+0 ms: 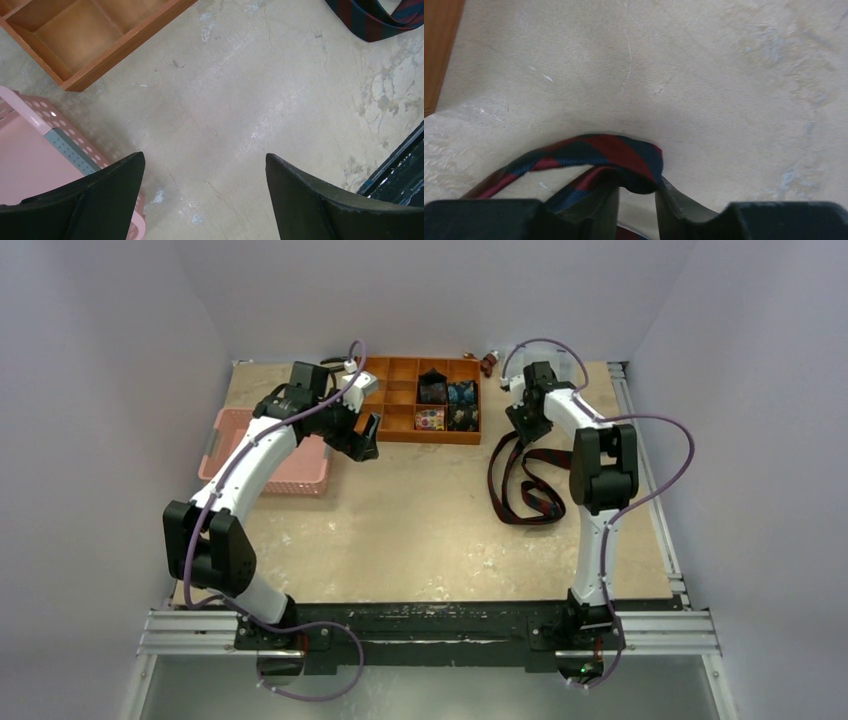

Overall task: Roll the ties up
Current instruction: Place the tie at the center of the board, then flatten out the tie at the center of the board.

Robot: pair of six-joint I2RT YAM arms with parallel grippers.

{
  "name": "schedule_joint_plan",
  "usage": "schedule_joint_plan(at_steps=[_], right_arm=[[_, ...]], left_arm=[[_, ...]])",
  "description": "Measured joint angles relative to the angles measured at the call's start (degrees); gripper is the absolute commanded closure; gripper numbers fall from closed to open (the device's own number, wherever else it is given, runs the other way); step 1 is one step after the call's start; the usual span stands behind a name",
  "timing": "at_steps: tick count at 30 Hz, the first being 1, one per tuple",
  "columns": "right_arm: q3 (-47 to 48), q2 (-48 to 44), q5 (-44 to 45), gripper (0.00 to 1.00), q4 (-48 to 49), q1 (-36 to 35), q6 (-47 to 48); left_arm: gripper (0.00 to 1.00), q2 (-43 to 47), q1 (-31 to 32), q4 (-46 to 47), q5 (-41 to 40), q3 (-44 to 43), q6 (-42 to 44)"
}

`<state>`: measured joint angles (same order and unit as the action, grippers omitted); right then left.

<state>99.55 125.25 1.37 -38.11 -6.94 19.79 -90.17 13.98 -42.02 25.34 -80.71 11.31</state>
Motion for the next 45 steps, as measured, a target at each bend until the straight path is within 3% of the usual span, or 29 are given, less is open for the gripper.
schedule_joint_plan(at_steps=[3,12,20,24,29,30,33,36,40,45], right_arm=[[2.21,2.08,-0.48,0.99,-1.31,0.13,0.66],[2.38,-0.87,-6.21,1.00,-0.92,0.39,3.10],[-7.98,-23.47,-19.71,1.00,1.68,-0.92,3.58],[-9.03,-30.51,-24.33,1.00,4.76,-7.21,2.99],[-11.17,-30.73,-25.16,1.00,7.98,-24.02,2.36],[-11.23,-29.79,-25.03,0.96,8.37,-26.97,2.32],[-10.78,-25.73,-24.96,0.61,8.70,-34.49,2.75],[-10.43,-23.54,-25.03,0.40,6.64,-37.16,3.61],[-10.56,-25.81,-24.98,0.40,2.32,-32.61,4.59],[-10.64,-30.53,-19.52,0.43,-3.06,-19.47,12.35]], left_arm=[[0.10,0.59,-0.07,-0.37,-0.72,-0.02,-0.24],[0.09,2.69,-0.42,-1.27,-2.69,-0.02,-0.20],[0.00,6.82,-2.82,-2.86,-4.57,0.00,-0.28],[0.00,9.38,-6.69,-3.28,-4.39,0.00,-1.79],[0.00,12.26,-12.96,-2.34,-2.89,0.52,-4.74],[0.00,12.66,-13.79,-2.10,-2.64,0.81,-5.01],[0.00,14.10,-16.59,-0.79,-1.16,2.62,-6.27],[0.00,15.96,-18.51,1.22,0.24,6.25,-6.62],[0.00,17.92,-18.82,2.62,4.00,10.58,-4.26],[0.00,19.71,-13.77,3.13,7.89,15.08,6.36]])
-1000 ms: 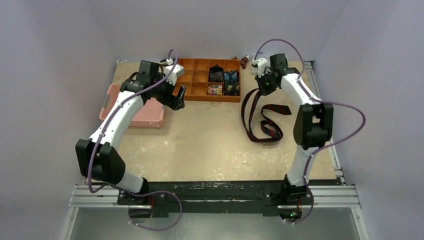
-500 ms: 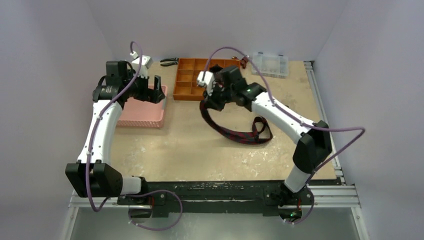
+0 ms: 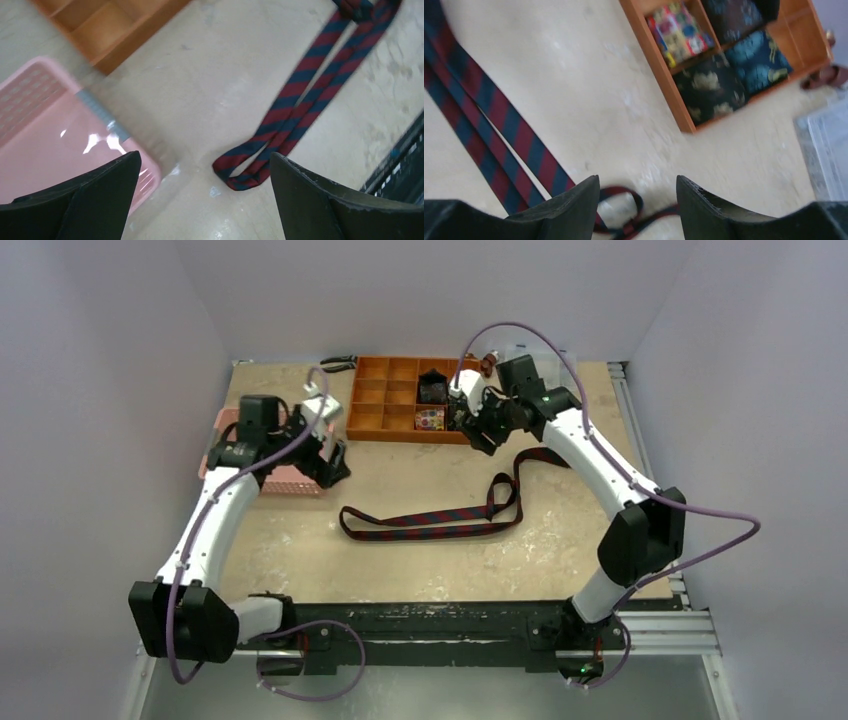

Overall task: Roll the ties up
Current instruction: Flatten out the tie at the center of the board.

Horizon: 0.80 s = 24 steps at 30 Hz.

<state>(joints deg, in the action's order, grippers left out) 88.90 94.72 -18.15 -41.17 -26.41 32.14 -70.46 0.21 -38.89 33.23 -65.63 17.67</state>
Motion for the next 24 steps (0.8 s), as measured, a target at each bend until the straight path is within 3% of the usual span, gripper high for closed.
schedule_joint_plan(at_steps=[3,7,10,16,20,24], right_arm=[[-0.46,1.03,4.07,0.43,-4.24,2.89,5.62],[-0.74,6.51,7.04,0.47,-7.50,2.95,8.33],[0.70,11.93,8.46,0.51,-9.14,3.87,7.93],[7.85,21.31,12.20,0.50,-10.25,7.91,5.86],[6.54,21.22,14.91,0.52,-10.69,10.93,5.86],[2.89,21.03,16.24,0.55,-11.30,14.56,6.69]], left_arm=[[0.06,1.11,9.90,-0.09,-0.09,4.35,10.49],[0.24,1.79,21.57,-1.25,-2.34,10.45,21.55],[0.31,-0.20,27.10,-1.90,-5.68,12.11,27.19],[0.39,-8.13,30.42,0.92,-13.73,12.76,32.11],[0.54,-13.16,30.60,2.64,-19.34,13.16,33.59],[0.61,-17.03,30.60,3.21,-24.06,13.16,34.62]])
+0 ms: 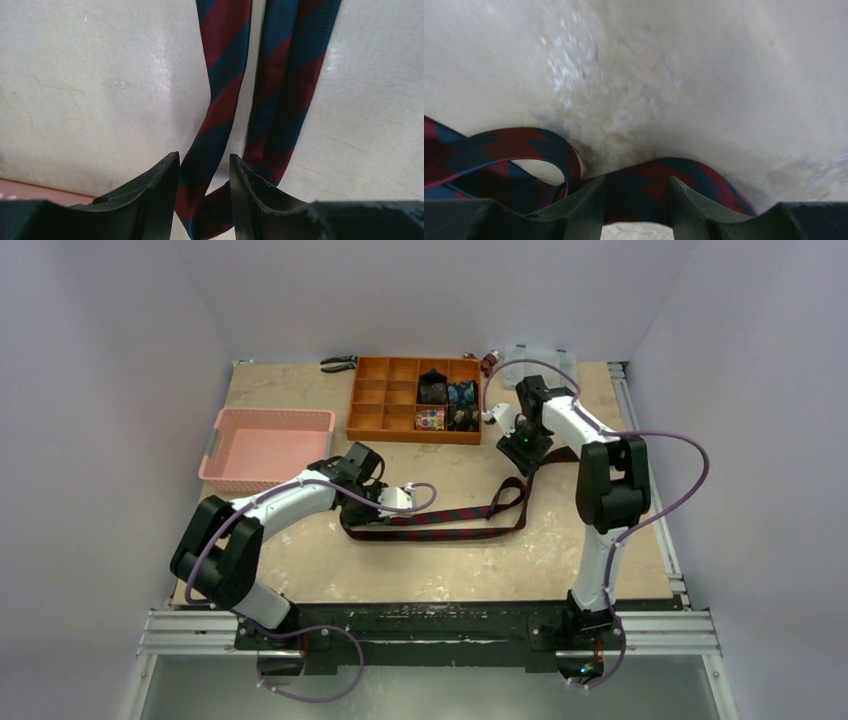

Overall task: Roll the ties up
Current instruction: Flatten out the tie at the center of the board.

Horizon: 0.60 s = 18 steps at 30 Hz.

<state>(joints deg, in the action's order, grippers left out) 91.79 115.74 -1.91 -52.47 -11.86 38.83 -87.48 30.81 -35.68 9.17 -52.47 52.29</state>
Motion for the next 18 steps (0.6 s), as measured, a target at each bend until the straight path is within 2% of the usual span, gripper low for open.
schedule_joint_plan(at_steps=[5,14,18], right_arm=[[-9.42,-4.98,1.09,0.54,-1.42,3.54,2.54],[-36.98,-31.47,3.67,0.41,1.27,4.17,7.21],[-45.03,-37.86,4.44,0.40,3.58,4.46,7.74]], left_arm=[[0.63,-0.50,-0.20,0.39,-4.07,2.03,1.29],[0.64,2.89,-2.80,-0.11,-6.36,7.52,0.63],[0.52,4.09,-3.50,-0.52,-6.86,8.35,-0.09]])
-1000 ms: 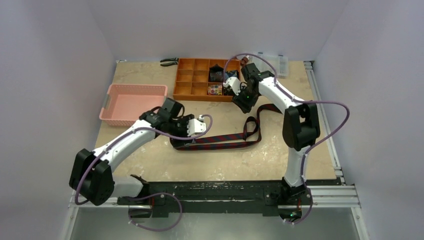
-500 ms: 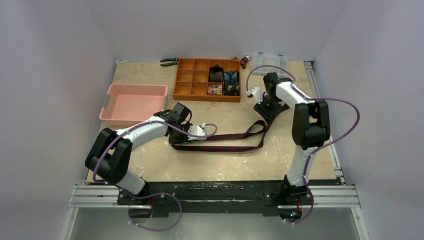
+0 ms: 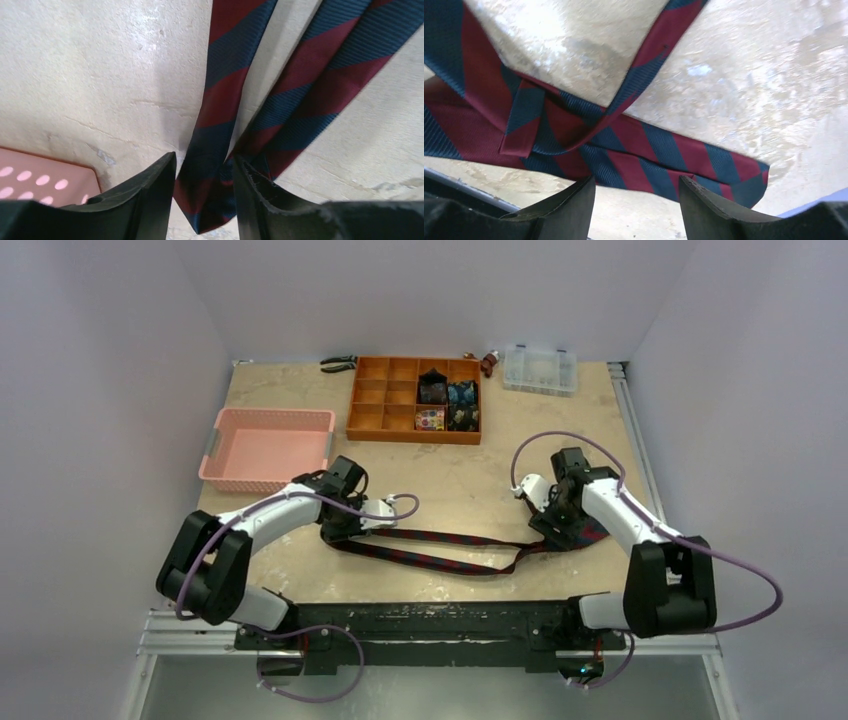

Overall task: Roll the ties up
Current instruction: Flatten out the tie at the center of the board.

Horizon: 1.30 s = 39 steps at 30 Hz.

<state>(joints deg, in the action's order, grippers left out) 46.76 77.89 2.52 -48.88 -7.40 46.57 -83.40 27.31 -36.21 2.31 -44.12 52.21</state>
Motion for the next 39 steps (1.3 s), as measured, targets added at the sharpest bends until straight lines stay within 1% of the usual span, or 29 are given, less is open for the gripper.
schedule_joint_plan(at_steps=[2,4,9,11,13,15,18,22,29,30,32,34,37,39], right_arm=[[-1.29,-1.27,-0.57,0.40,-0.66,0.13,-0.04],[-0.52,-2.34,-2.73,0.39,-1.73,0.31,-0.57],[7.72,-7.17,-10.78,0.38,-4.83,0.39,-3.56],[10.45,-8.87,-12.98,0.37,-4.70,0.39,-5.20],[12.09,-8.94,-14.45,0.38,-4.39,0.39,-7.56],[13.25,-6.71,-15.39,0.39,-4.33,0.39,-9.94],[15.21,0.26,-15.56,0.42,-3.23,0.39,-13.84],[15.32,7.76,-14.97,0.45,-1.03,0.39,-17.46],[15.39,15.74,-13.79,0.47,2.60,0.39,-21.11],[15.39,16.52,-13.57,0.50,3.21,0.39,-21.53],[15.43,18.16,-12.70,0.71,4.44,0.39,-22.32],[15.65,19.85,-12.46,0.84,5.27,0.39,-23.30],[15.91,21.92,-11.80,0.97,5.70,0.52,-24.90],[15.91,21.31,-11.34,0.99,5.07,0.74,-25.24]], left_arm=[[0.47,1.36,-0.28,-0.96,0.85,0.02,-0.55],[0.44,4.46,-0.46,-2.08,3.17,0.02,-0.85],[0.37,13.97,-0.57,-2.93,9.27,-0.81,-3.28],[0.36,15.15,-0.57,-2.49,10.56,-1.79,-4.42],[0.36,14.32,-0.57,-1.79,10.82,-2.75,-5.42],[0.36,11.82,-0.57,-1.27,10.49,-3.82,-6.71],[0.35,8.33,-0.63,-0.63,9.22,-4.98,-8.20],[0.35,6.36,-0.72,0.00,7.74,-5.29,-9.60],[0.35,2.97,-1.51,0.98,4.87,-5.29,-10.67],[0.35,2.60,-1.77,1.03,4.66,-5.29,-10.73],[0.35,2.05,-2.21,1.20,4.35,-5.29,-10.97],[0.35,1.40,-2.58,1.29,4.15,-5.51,-11.10],[0.35,0.33,-3.15,1.33,3.85,-6.29,-11.08],[0.35,-0.20,-3.74,1.36,3.82,-6.86,-11.06]])
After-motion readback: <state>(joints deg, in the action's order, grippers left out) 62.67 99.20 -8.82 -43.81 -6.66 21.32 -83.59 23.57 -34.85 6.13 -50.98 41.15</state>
